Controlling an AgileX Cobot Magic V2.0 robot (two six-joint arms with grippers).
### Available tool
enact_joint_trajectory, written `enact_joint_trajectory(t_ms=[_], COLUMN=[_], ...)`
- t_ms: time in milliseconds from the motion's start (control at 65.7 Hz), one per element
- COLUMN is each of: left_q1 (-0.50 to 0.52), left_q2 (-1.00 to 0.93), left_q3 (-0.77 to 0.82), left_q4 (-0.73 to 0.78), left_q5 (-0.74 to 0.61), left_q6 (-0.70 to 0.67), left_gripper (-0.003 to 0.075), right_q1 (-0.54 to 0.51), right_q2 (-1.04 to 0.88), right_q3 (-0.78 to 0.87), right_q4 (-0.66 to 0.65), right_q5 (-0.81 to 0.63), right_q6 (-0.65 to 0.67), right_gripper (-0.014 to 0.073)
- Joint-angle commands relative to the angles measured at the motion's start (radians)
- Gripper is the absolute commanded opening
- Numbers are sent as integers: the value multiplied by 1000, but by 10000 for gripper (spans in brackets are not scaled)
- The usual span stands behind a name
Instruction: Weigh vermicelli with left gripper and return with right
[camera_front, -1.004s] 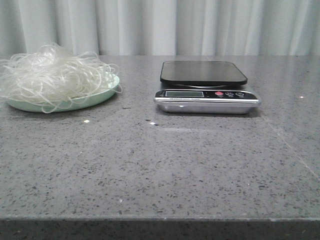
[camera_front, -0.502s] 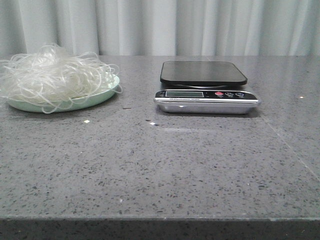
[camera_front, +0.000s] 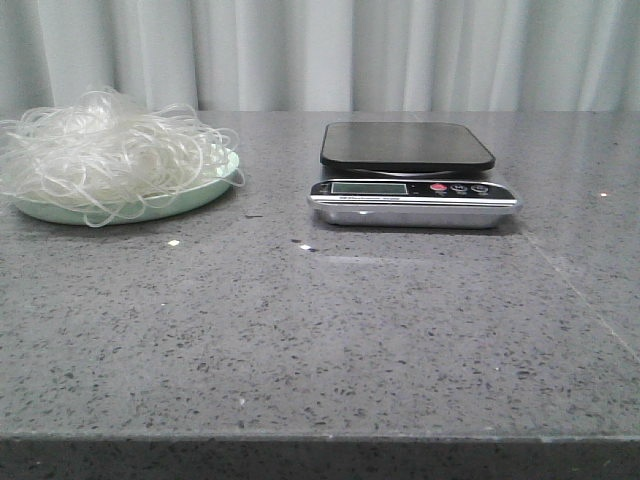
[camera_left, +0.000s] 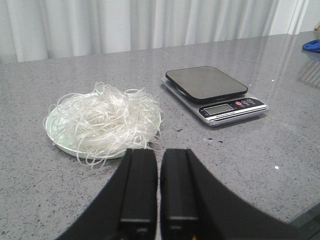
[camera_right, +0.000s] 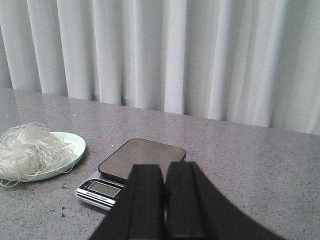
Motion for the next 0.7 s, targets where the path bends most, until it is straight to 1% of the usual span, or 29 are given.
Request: enact_joint_trajectory(t_ms=[0, 487, 548, 639, 654, 669, 685], left_q1=[-1, -1, -1, 18, 35, 35, 60], left_q2=[13, 13, 13, 11, 9, 9, 6], left_q3=[-24, -24, -24, 8, 25, 25, 46], left_q4=[-16, -16, 19, 61, 71, 71, 80], left_q5=[-76, -76, -80, -154, -185, -185, -226], left_q6=[1, 1, 1, 1, 1, 1, 1], left_gripper=[145, 145, 145, 145, 145, 145, 145], right_q1=[-8, -8, -8, -8, -8, -8, -8], right_q2=[14, 14, 14, 14, 14, 14, 14], right_q3=[-23, -23, -23, -23, -23, -23, -23], right_q4=[0, 0, 0, 0, 0, 0, 0], right_q5=[-67, -67, -67, -67, -67, -67, -67], right_q6=[-7, -7, -7, -7, -7, -7, -7], right_gripper=[181, 181, 181, 181, 181, 181, 181])
